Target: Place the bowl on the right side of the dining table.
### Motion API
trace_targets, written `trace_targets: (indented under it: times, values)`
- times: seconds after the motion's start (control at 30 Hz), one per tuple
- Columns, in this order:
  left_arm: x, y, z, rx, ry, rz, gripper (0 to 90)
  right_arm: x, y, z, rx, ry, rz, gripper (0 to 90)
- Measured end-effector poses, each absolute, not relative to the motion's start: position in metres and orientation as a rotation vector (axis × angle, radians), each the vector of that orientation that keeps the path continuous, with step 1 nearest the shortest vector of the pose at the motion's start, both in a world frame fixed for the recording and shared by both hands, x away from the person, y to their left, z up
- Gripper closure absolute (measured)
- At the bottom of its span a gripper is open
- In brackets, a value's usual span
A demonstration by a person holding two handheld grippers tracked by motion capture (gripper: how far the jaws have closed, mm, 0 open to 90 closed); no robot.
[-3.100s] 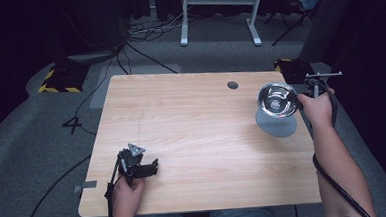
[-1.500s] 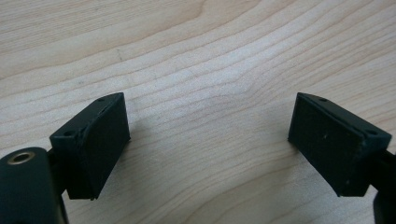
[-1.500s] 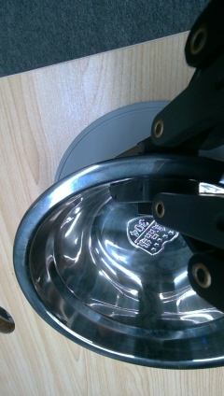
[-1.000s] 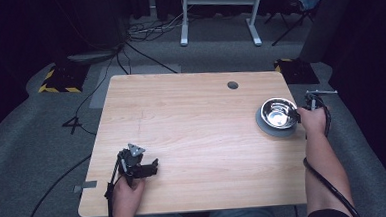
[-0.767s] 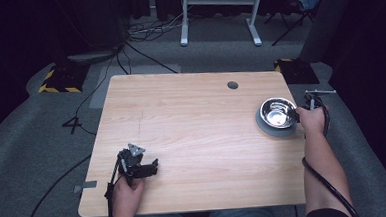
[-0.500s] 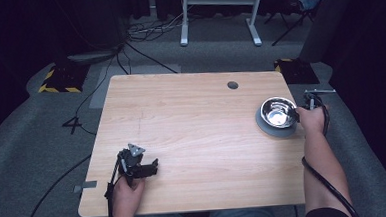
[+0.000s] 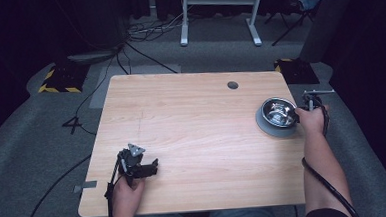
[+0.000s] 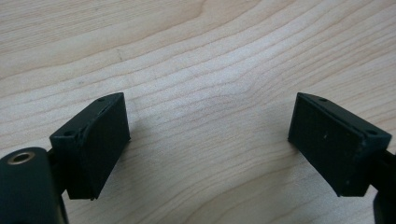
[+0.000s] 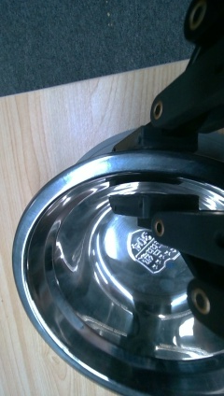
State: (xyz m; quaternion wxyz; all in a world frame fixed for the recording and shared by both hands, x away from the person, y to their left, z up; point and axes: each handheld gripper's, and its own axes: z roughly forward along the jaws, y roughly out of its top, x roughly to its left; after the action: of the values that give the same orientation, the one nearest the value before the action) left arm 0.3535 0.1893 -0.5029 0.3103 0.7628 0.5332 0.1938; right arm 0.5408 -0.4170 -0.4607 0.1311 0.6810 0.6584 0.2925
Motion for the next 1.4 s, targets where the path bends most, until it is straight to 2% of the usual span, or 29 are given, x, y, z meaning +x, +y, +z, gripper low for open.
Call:
trace_targets:
  times: [0.33, 0.53, 1.03, 1.4]
  values:
    - [0.354, 0.189, -0.503, 2.015, 1.409, 0.512, 12.5, 0.537, -0.425, -0.46, 1.966, 1.894, 0.847, 63.5]
    - [0.354, 0.189, -0.503, 2.017, 1.408, 0.512, 12.5, 0.535, -0.426, -0.451, 1.917, 1.888, 0.871, 60.0]
    - [0.353, 0.189, -0.503, 2.017, 1.408, 0.512, 12.5, 0.522, -0.412, -0.412, 1.659, 1.95, 0.885, 58.2]
    - [0.353, 0.189, -0.503, 2.016, 1.408, 0.512, 12.5, 0.499, -0.379, -0.379, 1.449, 1.989, 1.028, 58.4]
